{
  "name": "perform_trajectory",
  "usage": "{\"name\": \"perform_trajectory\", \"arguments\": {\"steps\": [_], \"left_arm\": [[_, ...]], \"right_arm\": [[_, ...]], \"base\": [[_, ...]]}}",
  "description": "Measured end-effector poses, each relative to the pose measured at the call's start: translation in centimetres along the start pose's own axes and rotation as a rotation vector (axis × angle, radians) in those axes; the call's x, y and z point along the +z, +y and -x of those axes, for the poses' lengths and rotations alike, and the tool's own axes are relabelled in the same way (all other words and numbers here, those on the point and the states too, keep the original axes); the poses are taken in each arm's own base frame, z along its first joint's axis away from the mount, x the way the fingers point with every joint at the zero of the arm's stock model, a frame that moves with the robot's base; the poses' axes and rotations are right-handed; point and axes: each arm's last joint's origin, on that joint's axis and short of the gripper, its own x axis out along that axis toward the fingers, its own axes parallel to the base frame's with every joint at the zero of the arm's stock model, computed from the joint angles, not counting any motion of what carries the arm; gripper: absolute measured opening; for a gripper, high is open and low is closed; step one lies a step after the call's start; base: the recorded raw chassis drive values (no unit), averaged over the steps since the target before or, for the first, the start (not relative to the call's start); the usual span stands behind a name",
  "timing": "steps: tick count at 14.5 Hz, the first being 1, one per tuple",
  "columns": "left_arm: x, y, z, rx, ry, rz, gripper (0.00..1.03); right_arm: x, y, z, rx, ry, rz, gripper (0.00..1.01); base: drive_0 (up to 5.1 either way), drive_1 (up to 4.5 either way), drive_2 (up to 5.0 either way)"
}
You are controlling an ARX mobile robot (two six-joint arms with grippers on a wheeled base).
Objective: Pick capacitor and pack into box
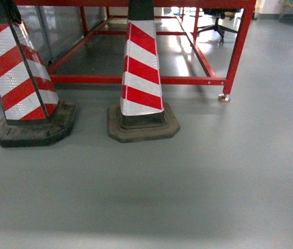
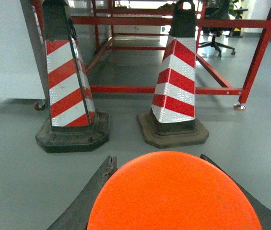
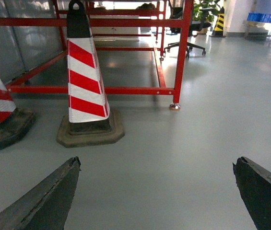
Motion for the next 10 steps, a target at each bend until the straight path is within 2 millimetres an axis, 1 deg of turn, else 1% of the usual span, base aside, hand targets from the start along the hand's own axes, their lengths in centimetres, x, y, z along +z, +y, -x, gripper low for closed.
{"name": "perform_trajectory", "arguments": {"steps": [10], "left_arm": [[0.0, 0.0, 0.0, 0.0, 0.0, 0.0, 0.43]], "right_arm": [[0.02, -0.01, 0.0, -0.002, -0.002, 0.0, 0.98]], "base": [[-0.1, 4.09, -4.2]]}}
